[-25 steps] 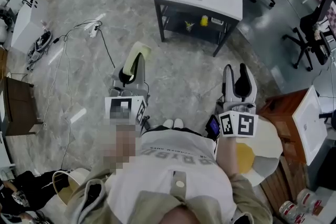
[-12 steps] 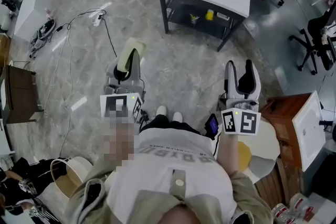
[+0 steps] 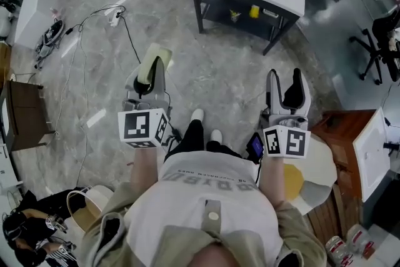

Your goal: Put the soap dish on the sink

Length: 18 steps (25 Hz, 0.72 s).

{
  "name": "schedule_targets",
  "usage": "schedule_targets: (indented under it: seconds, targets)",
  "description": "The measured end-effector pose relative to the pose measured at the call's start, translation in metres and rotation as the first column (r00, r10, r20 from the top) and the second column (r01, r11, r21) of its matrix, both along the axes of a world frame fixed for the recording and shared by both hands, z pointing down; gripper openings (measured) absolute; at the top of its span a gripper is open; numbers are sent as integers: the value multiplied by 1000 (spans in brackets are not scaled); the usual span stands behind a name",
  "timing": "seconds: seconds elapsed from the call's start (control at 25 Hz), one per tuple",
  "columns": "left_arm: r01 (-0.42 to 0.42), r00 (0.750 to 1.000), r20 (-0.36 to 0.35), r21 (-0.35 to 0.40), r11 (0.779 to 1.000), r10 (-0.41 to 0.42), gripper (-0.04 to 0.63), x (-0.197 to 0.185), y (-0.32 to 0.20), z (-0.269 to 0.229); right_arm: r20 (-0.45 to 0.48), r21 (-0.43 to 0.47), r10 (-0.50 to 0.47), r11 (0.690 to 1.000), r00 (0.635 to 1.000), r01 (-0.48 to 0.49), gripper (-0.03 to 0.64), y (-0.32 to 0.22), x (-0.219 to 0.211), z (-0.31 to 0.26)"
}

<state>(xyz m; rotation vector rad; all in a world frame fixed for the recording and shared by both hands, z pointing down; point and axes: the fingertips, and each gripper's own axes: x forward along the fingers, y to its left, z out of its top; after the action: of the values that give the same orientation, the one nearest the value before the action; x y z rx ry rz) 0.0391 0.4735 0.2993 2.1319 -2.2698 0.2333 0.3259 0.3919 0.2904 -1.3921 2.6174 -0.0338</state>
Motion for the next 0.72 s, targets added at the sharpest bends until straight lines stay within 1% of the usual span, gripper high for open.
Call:
schedule_targets:
  seconds: [0.16, 0.56, 0.72]
  targets:
    - [-22, 1000, 3, 21, 1000, 22, 18, -23, -20, -8, 2, 18, 19, 1000, 1000, -19, 262, -14, -21, -7]
    - [-76, 997, 11, 107, 991, 75, 18, -87, -73, -35, 0, 113, 75, 991, 997, -74, 264, -48, -78, -41]
    - [-93, 996, 4, 114, 989, 93, 18, -106, -86, -36, -5, 117, 99, 988, 995, -98, 265, -59, -94, -43]
